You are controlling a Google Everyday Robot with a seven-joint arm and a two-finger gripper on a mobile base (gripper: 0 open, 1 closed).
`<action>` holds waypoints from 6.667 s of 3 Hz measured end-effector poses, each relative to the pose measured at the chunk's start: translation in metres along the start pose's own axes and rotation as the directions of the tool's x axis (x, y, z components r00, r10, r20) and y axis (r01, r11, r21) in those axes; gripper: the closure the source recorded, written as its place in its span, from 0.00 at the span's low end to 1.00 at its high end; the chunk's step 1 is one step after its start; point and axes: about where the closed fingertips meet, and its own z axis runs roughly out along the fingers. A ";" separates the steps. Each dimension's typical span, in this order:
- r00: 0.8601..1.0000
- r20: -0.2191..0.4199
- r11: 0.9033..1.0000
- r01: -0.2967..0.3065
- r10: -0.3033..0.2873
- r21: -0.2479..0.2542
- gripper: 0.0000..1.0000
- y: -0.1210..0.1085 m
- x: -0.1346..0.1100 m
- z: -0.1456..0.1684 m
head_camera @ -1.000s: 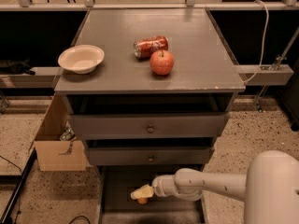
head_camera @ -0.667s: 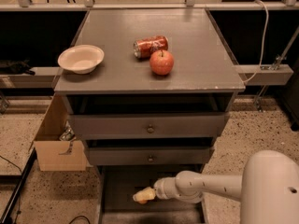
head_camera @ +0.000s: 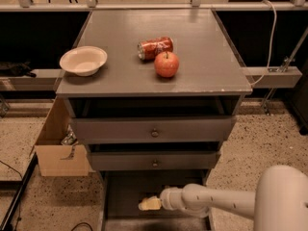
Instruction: Pick orange from bottom drawer and place on counter
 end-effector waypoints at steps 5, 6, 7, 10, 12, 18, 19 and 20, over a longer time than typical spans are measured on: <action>0.975 0.220 0.994 0.011 -0.034 0.106 0.00 -0.018 -0.004 0.071; 0.979 0.204 0.995 -0.002 -0.018 0.101 0.00 -0.022 -0.008 0.075; 0.982 0.189 0.995 -0.019 0.000 0.101 0.00 -0.025 0.001 0.080; 0.991 0.130 0.995 -0.048 0.036 0.086 0.00 -0.019 0.026 0.101; 0.993 0.098 0.994 -0.069 0.061 0.079 0.00 -0.013 0.045 0.106; 0.993 0.096 0.994 -0.073 0.065 0.079 1.00 -0.012 0.045 0.106; 0.993 0.092 0.994 -0.078 0.071 0.079 1.00 -0.011 0.046 0.106; 0.989 0.123 0.993 -0.091 0.081 0.076 1.00 -0.008 0.039 0.091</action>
Offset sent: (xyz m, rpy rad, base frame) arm 0.0988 -0.0162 0.0105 0.0663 -0.2624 -0.1678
